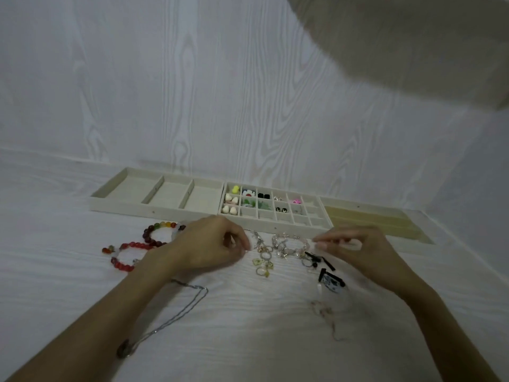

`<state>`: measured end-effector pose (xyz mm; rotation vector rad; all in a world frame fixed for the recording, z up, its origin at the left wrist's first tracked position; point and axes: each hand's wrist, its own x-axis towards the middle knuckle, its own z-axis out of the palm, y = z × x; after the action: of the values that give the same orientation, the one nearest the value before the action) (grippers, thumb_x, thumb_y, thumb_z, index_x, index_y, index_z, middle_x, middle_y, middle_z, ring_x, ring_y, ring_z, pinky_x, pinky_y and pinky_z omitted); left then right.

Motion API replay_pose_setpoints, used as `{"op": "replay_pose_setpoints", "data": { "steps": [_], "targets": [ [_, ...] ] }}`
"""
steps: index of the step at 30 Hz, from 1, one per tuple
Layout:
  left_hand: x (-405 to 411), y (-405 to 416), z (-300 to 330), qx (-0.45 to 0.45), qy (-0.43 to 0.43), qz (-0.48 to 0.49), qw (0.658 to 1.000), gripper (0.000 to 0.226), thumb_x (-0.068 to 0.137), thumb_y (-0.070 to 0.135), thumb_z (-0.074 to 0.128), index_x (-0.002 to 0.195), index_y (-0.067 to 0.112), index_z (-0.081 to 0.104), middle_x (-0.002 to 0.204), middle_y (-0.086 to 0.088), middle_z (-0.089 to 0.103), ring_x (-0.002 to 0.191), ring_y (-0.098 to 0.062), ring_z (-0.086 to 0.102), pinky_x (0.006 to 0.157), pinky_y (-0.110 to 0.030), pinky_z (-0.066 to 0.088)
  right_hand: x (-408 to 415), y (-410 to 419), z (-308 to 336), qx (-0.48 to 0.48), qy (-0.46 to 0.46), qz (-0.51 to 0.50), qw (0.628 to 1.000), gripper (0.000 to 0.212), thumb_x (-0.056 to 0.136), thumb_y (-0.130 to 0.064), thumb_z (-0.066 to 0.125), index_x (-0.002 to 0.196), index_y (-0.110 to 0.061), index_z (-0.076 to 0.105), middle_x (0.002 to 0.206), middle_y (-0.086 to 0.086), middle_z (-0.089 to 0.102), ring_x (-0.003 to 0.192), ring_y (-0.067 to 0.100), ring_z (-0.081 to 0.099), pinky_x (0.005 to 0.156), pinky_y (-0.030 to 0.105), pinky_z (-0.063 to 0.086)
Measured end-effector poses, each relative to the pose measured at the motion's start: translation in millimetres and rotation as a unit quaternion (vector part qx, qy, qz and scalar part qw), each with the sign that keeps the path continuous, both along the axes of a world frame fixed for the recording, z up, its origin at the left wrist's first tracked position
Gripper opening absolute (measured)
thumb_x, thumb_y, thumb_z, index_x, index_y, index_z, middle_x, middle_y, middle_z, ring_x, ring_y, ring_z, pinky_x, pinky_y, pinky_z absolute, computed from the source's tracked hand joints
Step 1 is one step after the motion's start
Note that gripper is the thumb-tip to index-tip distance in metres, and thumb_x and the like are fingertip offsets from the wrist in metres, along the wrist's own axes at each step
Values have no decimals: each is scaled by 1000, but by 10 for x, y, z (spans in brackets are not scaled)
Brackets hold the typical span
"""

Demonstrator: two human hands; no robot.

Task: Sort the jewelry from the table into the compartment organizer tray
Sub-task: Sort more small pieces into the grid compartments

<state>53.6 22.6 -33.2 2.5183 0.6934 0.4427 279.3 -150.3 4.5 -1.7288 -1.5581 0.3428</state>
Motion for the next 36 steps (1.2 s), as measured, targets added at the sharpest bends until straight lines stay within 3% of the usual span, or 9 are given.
{"op": "replay_pose_setpoints", "data": {
  "steps": [3, 6, 10, 15, 19, 23, 30, 36],
  "targets": [
    [8, -27, -20, 31, 1, 5, 1000, 18, 84, 28, 60, 94, 37, 72, 84, 21, 68, 78, 3, 61, 62, -11, 42, 269, 110, 216, 27, -10, -65, 998, 13, 80, -23, 70, 91, -27, 75, 86, -12, 73, 70, 4, 59, 64, 6, 42],
    [33, -30, -43, 71, 8, 9, 997, 20, 86, 32, 57, 98, 39, 70, 89, 16, 69, 79, 0, 60, 63, -16, 40, 527, 359, 390, 4, -65, -82, 995, 13, 81, -20, 71, 93, -17, 76, 88, -3, 72, 69, 7, 56, 62, 7, 40],
    [41, -24, -50, 97, 7, 6, 995, 23, 86, 31, 55, 102, 37, 70, 91, 15, 69, 78, 1, 56, 60, -13, 34, 815, 837, 496, -50, -135, -87, 986, 8, 79, -20, 74, 86, -23, 75, 84, -2, 72, 73, 16, 58, 63, 10, 41],
    [21, -31, -19, 105, 5, 16, 994, 23, 87, 30, 55, 102, 38, 71, 95, 18, 69, 82, 2, 58, 66, -17, 36, 1025, 1297, 360, -132, -204, -60, 968, 14, 79, -19, 75, 92, -15, 76, 88, 1, 71, 60, -9, 57, 58, 4, 39],
    [-1, -33, 13, 87, 5, 19, 996, 21, 87, 30, 56, 100, 38, 71, 91, 20, 68, 79, 3, 56, 60, -8, 31, 1110, 1467, 210, -180, -221, -61, 957, 14, 79, -24, 75, 92, -20, 77, 89, 9, 74, 77, 15, 60, 67, 23, 41],
    [-24, -9, 18, 82, 5, 28, 996, 20, 87, 32, 57, 101, 39, 70, 84, 20, 63, 78, 3, 52, 58, -4, 25, 1103, 1513, 124, -196, -206, -64, 957, 15, 79, -24, 75, 93, -19, 77, 71, -10, 66, 68, 2, 54, 63, 16, 41],
    [-15, 8, 16, 66, 1, 32, 997, 19, 86, 32, 59, 98, 40, 71, 88, 20, 68, 76, 5, 53, 61, -5, 30, 1062, 1571, 69, -191, -206, -66, 957, 17, 81, -21, 74, 97, -16, 76, 44, -25, 55, 59, 3, 49, 57, 16, 38],
    [-21, 6, 28, 71, 1, 28, 997, 19, 87, 32, 59, 100, 39, 71, 91, 20, 68, 79, 4, 54, 61, -4, 30, 1062, 1615, 51, -204, -198, -72, 956, 17, 81, -22, 73, 97, -16, 76, 78, -3, 69, 69, 3, 55, 64, 22, 41]
  ]
}}
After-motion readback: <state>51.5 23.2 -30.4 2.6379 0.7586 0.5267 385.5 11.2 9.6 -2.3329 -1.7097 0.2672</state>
